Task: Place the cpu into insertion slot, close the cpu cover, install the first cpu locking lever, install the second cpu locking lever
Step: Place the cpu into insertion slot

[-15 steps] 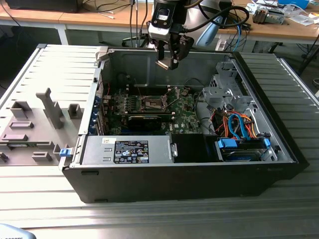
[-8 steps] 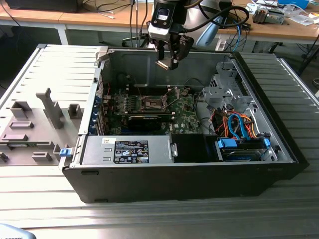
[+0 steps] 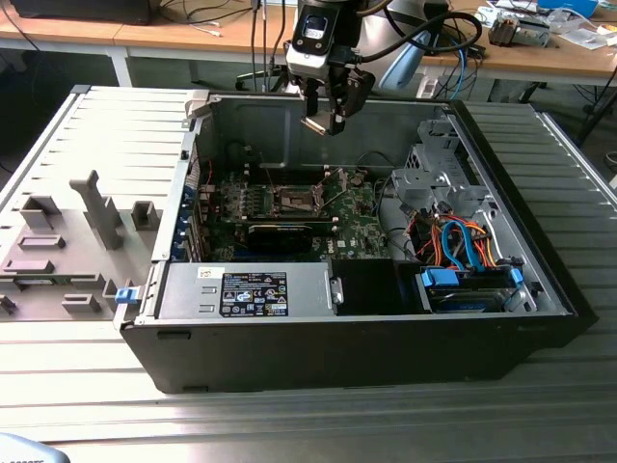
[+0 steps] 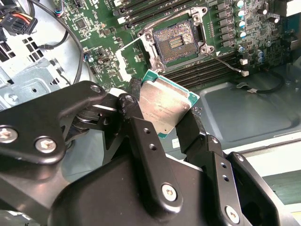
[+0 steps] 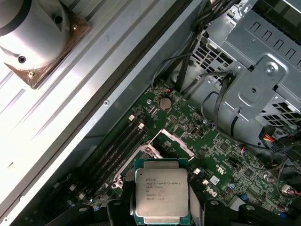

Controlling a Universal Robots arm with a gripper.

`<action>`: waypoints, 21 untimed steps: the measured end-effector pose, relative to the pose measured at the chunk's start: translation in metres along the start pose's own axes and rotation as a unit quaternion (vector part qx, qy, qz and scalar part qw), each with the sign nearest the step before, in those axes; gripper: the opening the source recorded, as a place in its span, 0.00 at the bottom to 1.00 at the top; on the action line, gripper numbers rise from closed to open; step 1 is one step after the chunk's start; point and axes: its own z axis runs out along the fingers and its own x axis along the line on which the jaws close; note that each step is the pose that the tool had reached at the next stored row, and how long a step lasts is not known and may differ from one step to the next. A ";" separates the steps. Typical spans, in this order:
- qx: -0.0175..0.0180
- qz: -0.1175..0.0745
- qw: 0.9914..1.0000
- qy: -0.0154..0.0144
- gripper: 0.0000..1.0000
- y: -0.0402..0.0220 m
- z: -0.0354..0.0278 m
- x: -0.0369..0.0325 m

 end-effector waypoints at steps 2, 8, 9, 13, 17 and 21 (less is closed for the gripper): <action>0.000 0.001 1.000 0.000 0.55 0.0000 0.0000 0.0000; 0.000 0.003 1.000 0.000 0.55 0.0000 0.0000 0.0000; 0.000 0.003 1.000 0.000 0.55 0.0000 0.0000 0.0000; 0.000 0.005 1.000 0.000 0.55 0.0000 0.0000 0.0000; 0.000 0.006 1.000 -0.001 0.55 0.0000 0.0000 0.0000; 0.000 0.007 1.000 -0.001 0.55 0.0000 0.0000 0.0000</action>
